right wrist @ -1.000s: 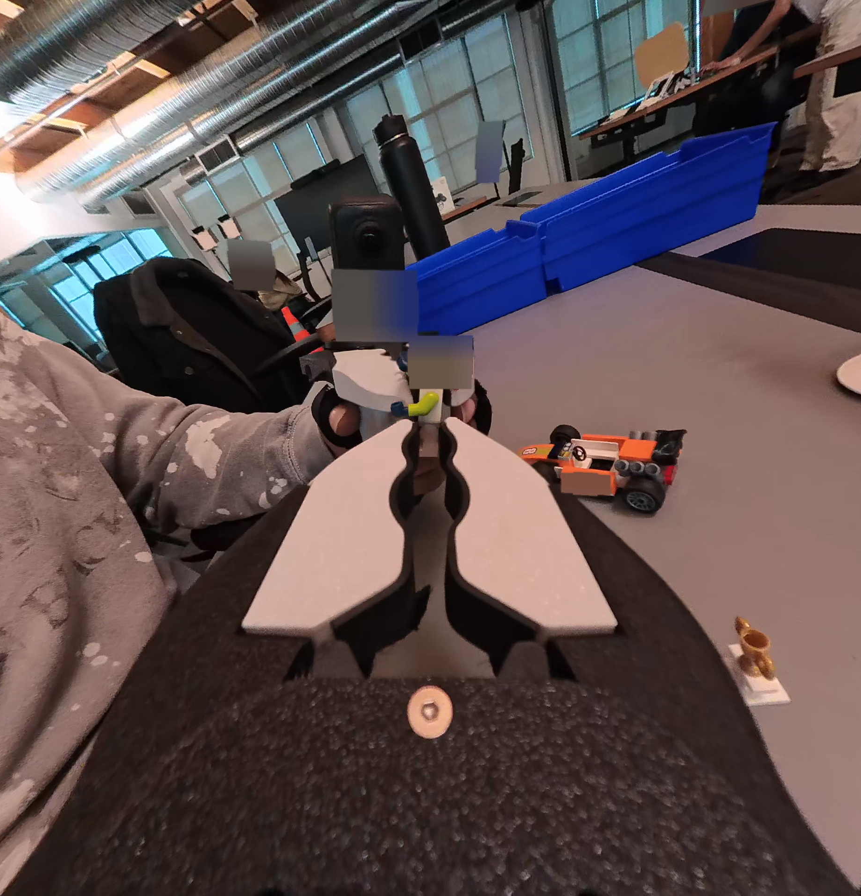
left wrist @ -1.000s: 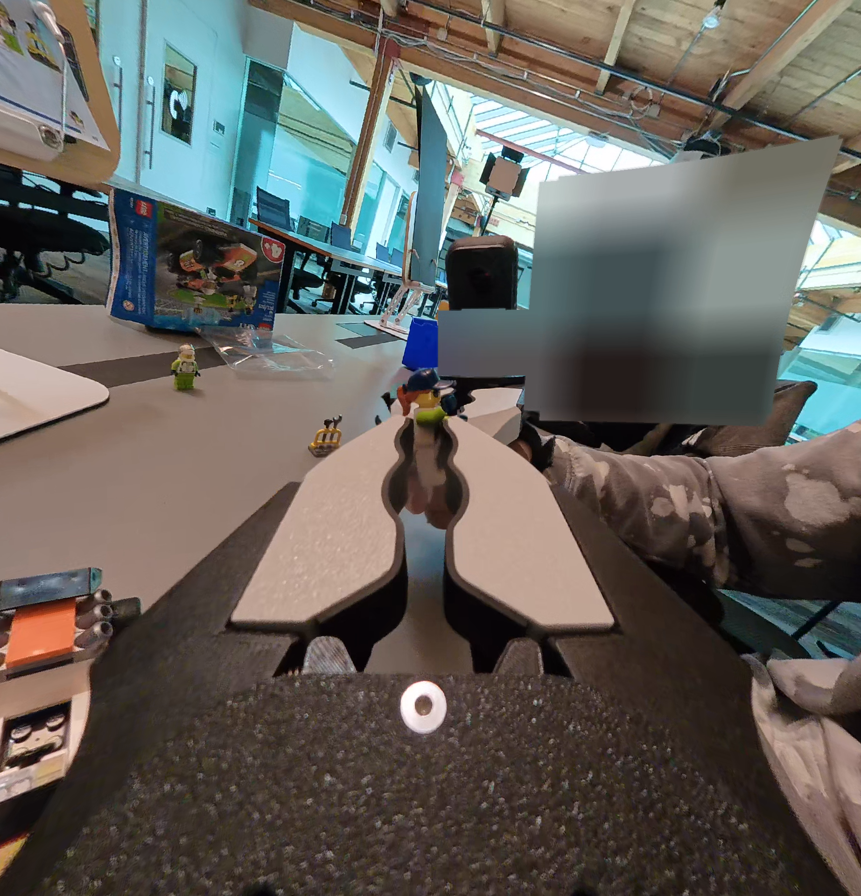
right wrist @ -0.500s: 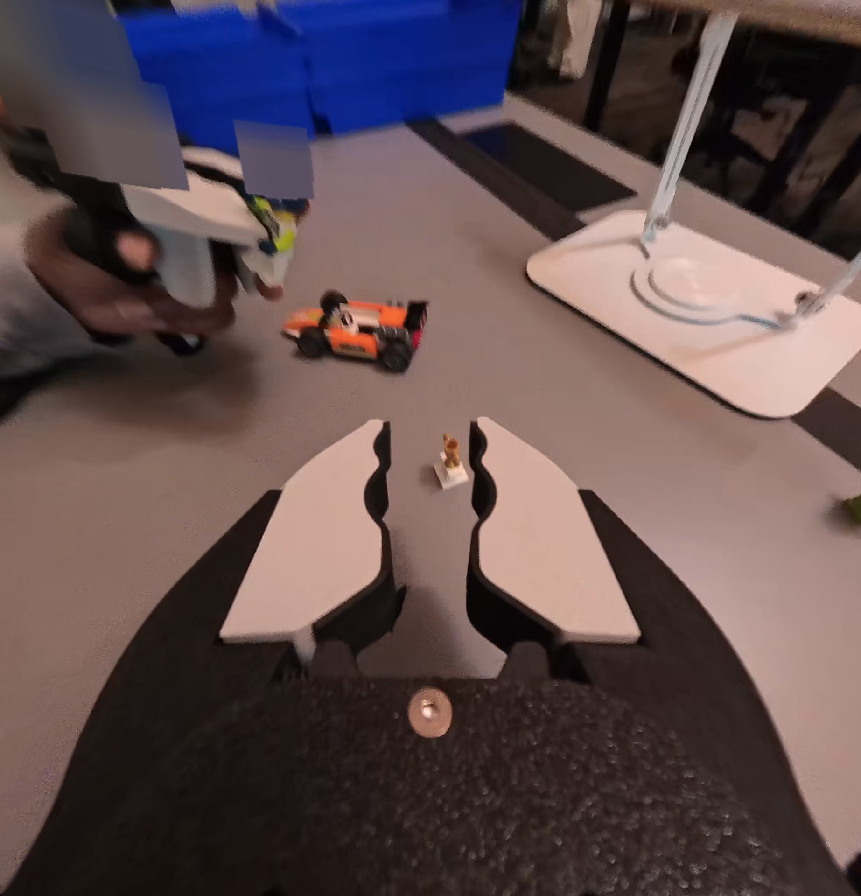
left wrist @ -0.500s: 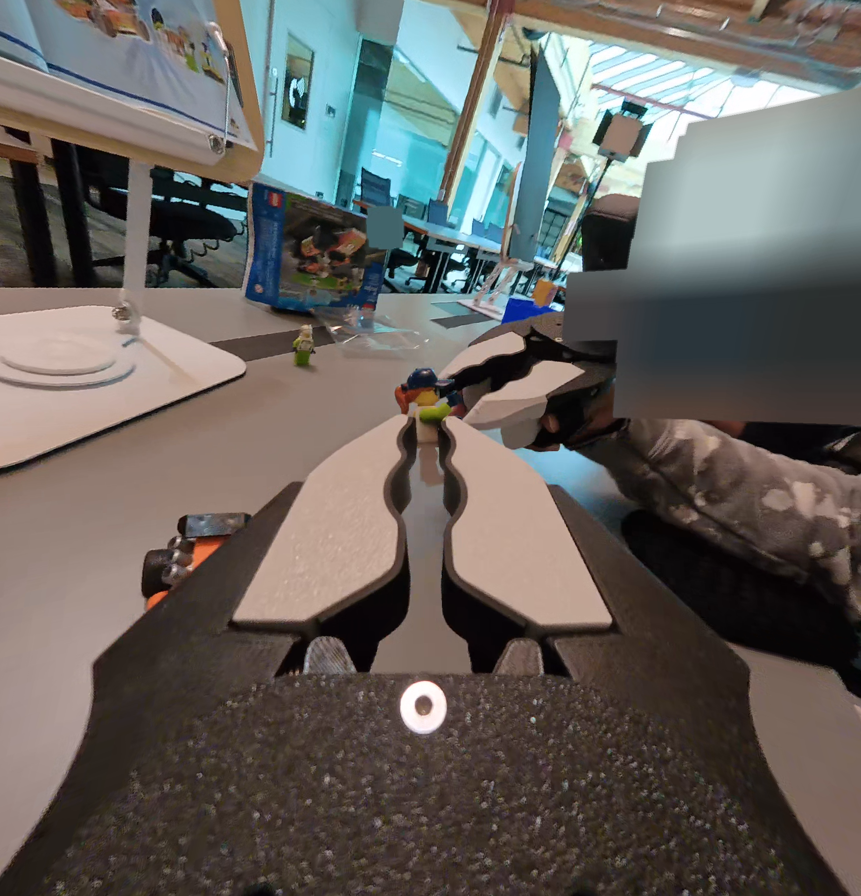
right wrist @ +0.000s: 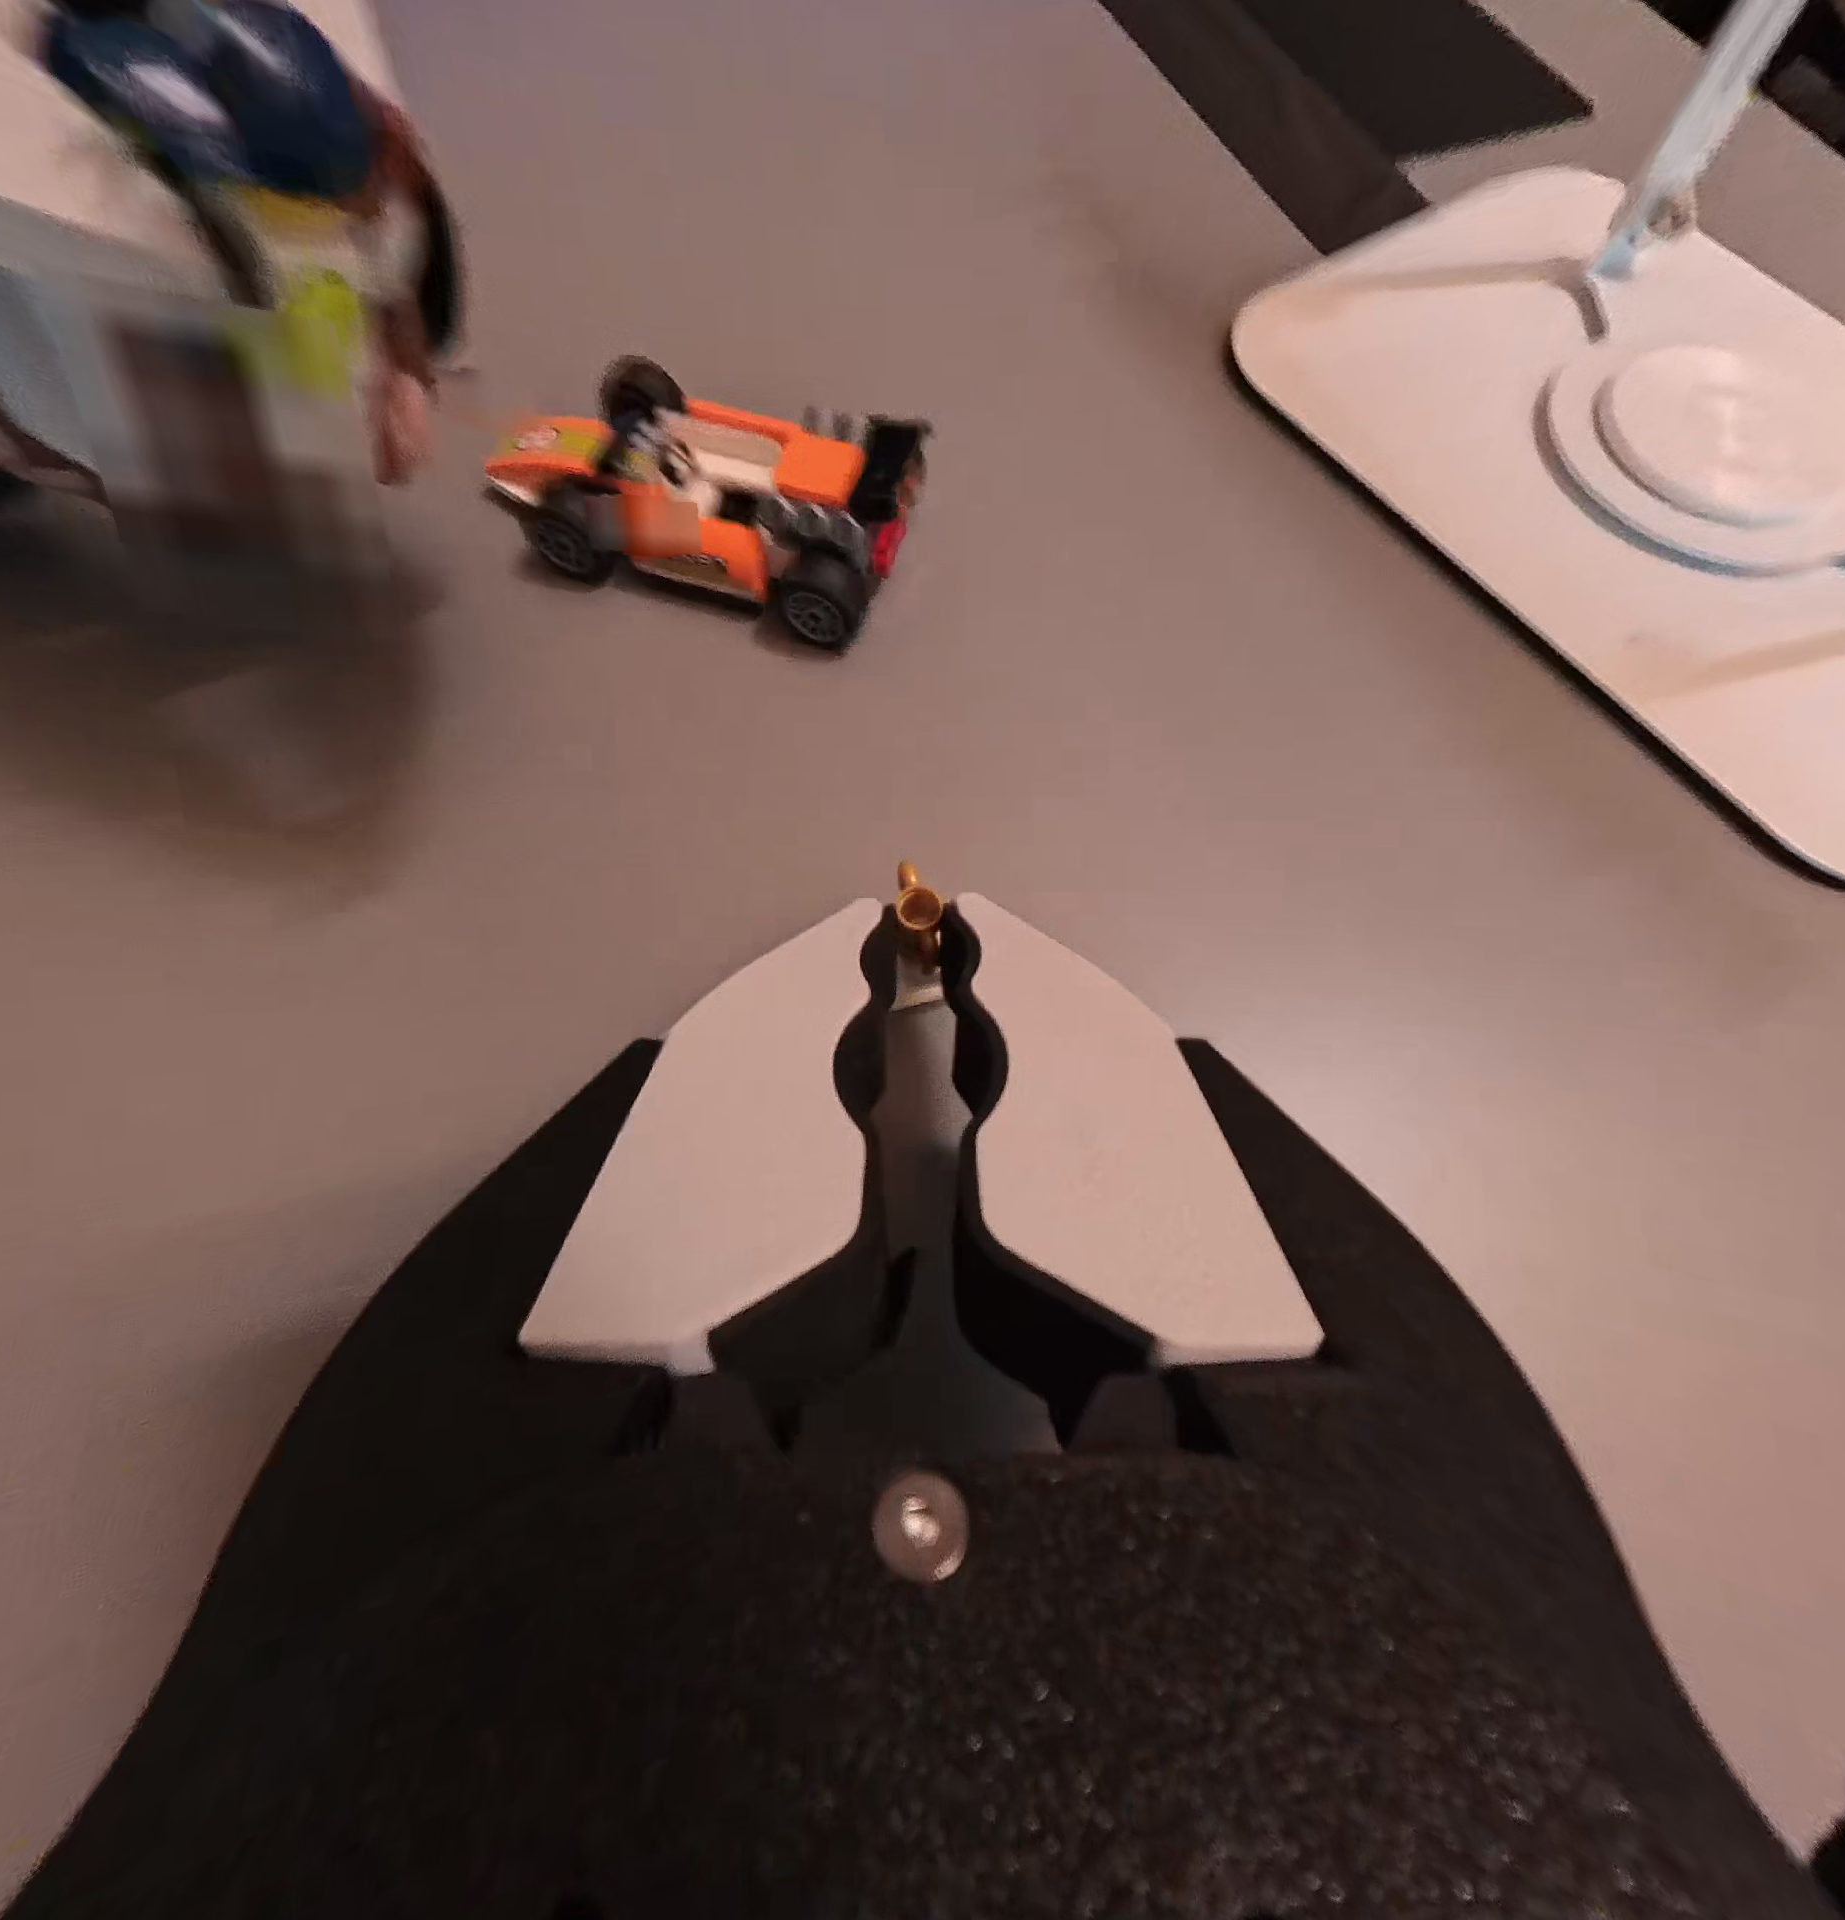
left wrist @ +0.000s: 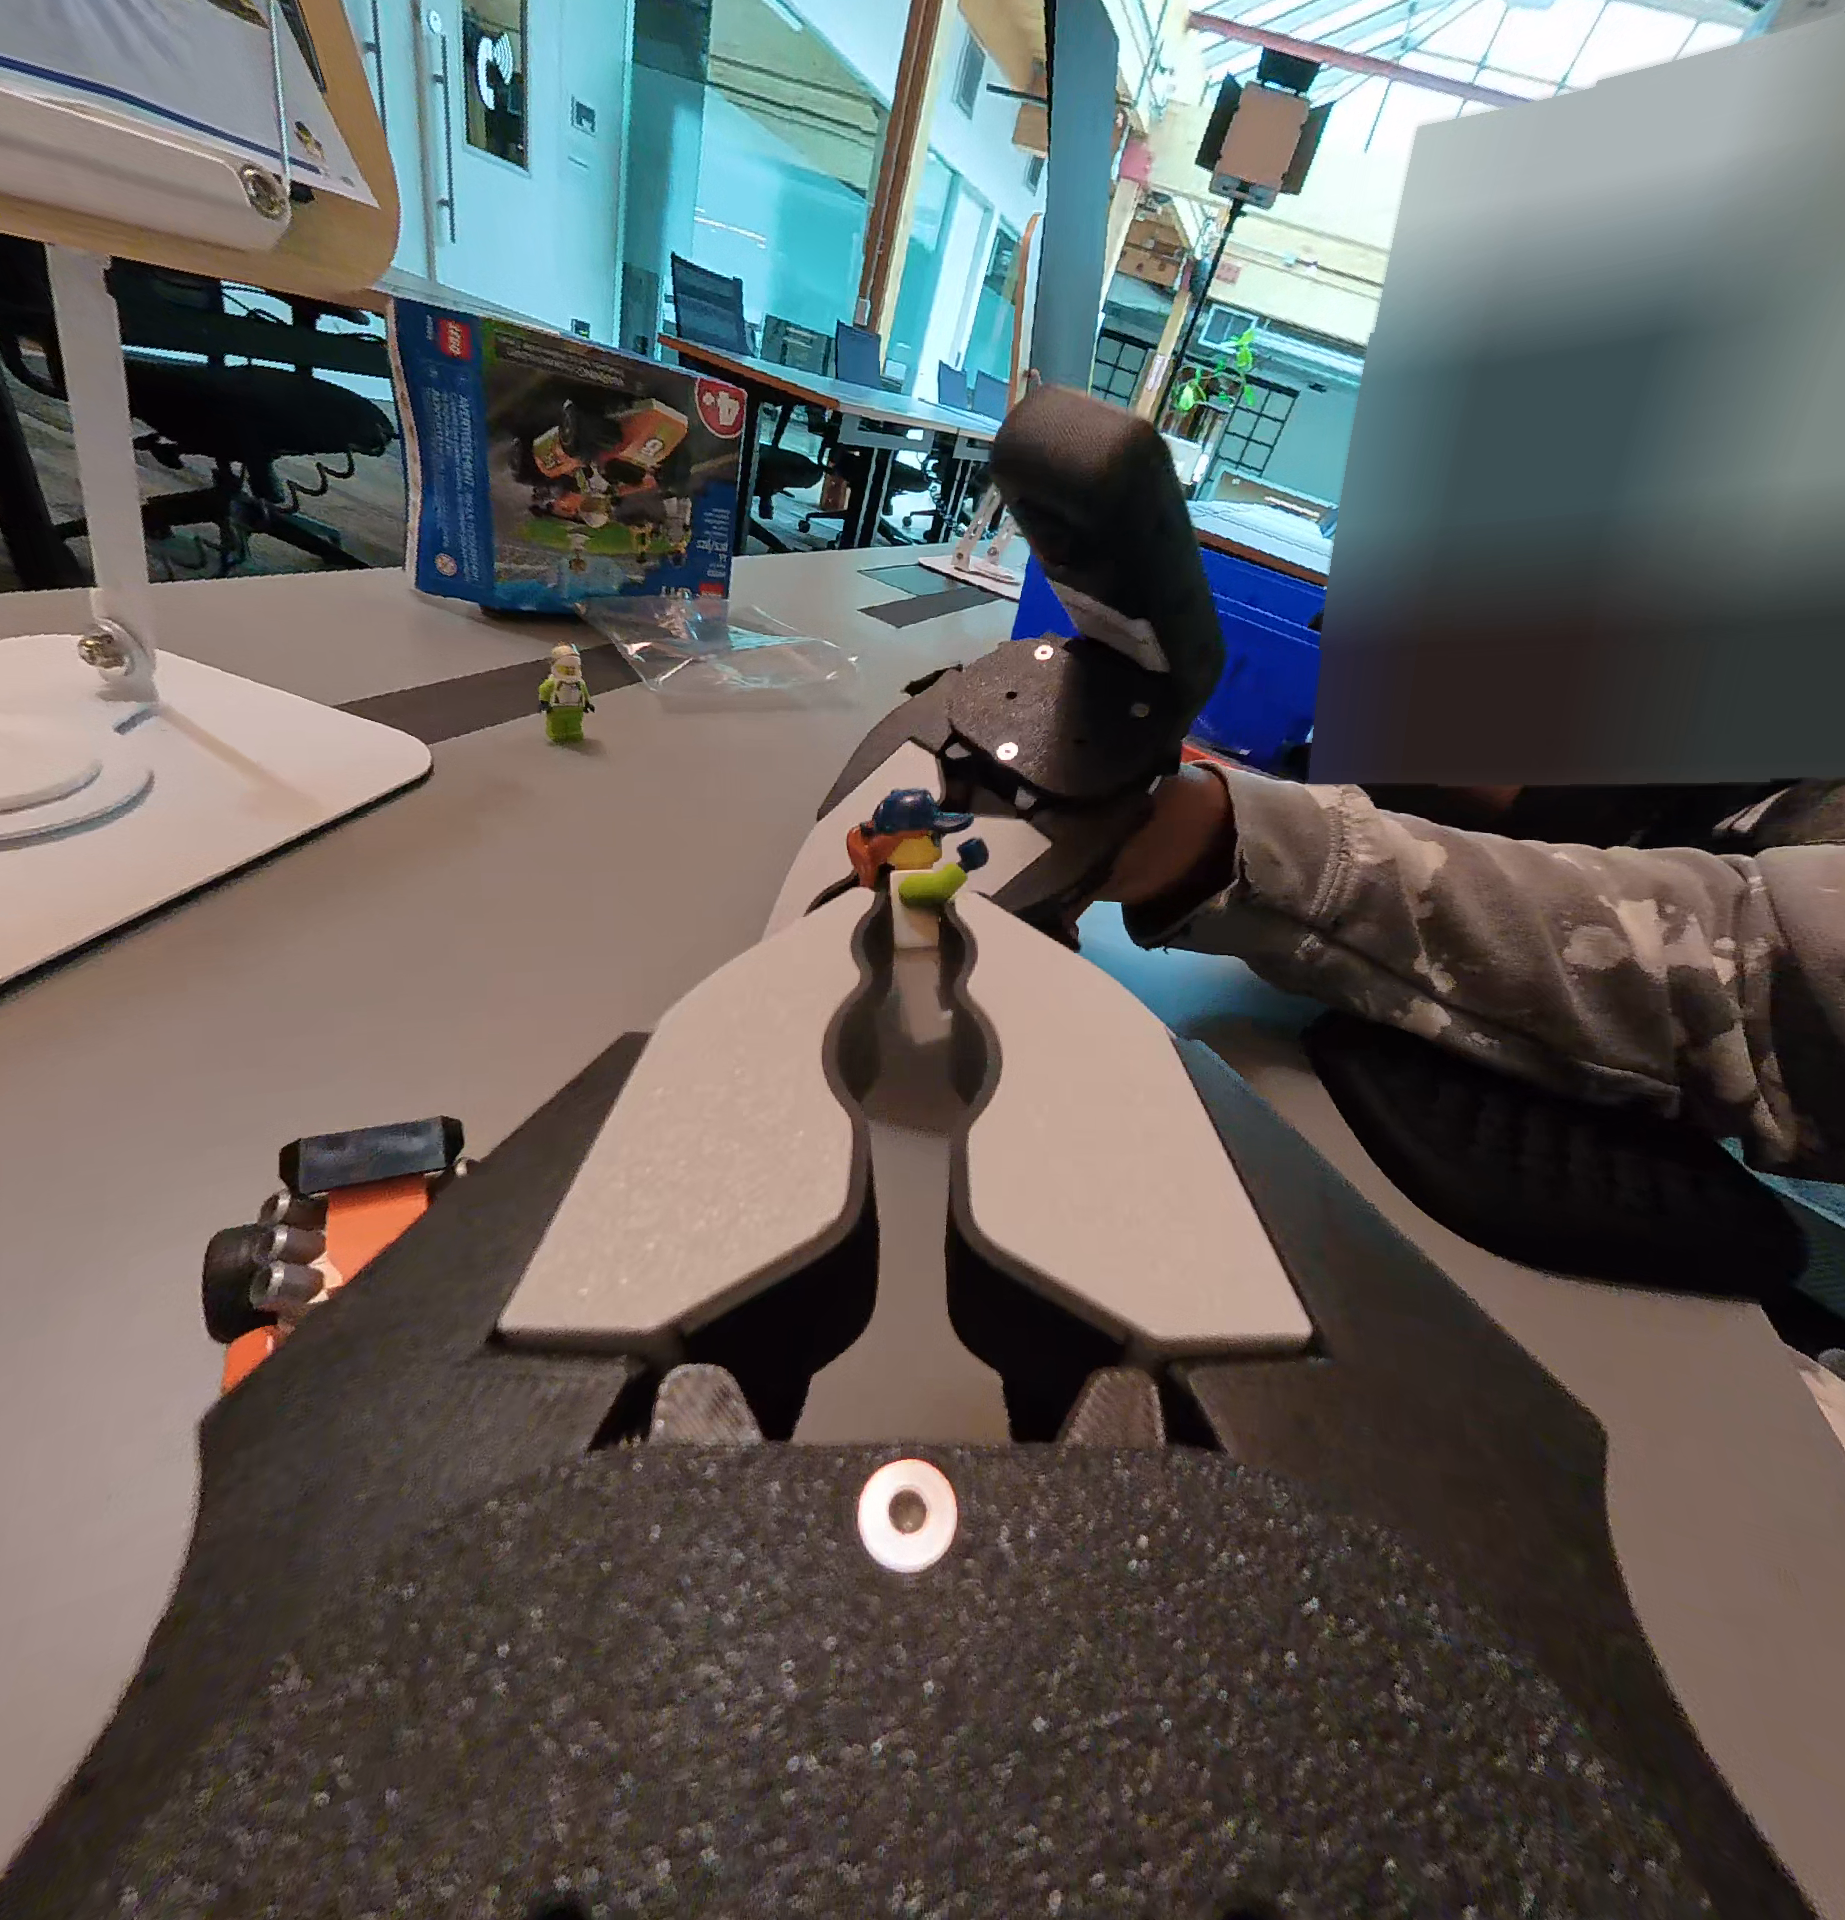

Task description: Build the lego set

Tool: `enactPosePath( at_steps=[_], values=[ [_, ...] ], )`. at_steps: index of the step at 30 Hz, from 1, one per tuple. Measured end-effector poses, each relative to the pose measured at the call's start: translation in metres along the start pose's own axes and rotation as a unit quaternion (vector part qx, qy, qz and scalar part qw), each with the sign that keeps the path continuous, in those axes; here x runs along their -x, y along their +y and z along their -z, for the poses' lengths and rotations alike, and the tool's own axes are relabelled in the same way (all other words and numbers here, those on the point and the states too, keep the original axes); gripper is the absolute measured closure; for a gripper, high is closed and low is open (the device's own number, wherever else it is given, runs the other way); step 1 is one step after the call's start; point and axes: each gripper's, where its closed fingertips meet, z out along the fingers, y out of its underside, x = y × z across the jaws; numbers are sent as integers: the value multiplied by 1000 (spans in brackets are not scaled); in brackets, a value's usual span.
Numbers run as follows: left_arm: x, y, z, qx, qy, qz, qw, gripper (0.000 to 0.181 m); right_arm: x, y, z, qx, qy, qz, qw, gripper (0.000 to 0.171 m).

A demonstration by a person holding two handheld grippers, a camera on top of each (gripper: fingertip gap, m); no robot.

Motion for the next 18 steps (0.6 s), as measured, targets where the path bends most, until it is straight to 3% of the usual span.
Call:
enactPosePath(
  at_steps=[3, 6, 18],
  values=[
    [-2, 2, 0, 6, 2, -9, 1000, 173, 34, -36, 24, -115, -109, -19, 987, 164],
    [-6, 3, -1, 10, 6, -20, 1000, 173, 56, -55, 44, -172, -172, -26, 970, 164],
    [-15, 9, -5, 30, 27, -12, 999, 173, 75, -59, 40, -171, -171, 15, 970, 164]
  ],
)
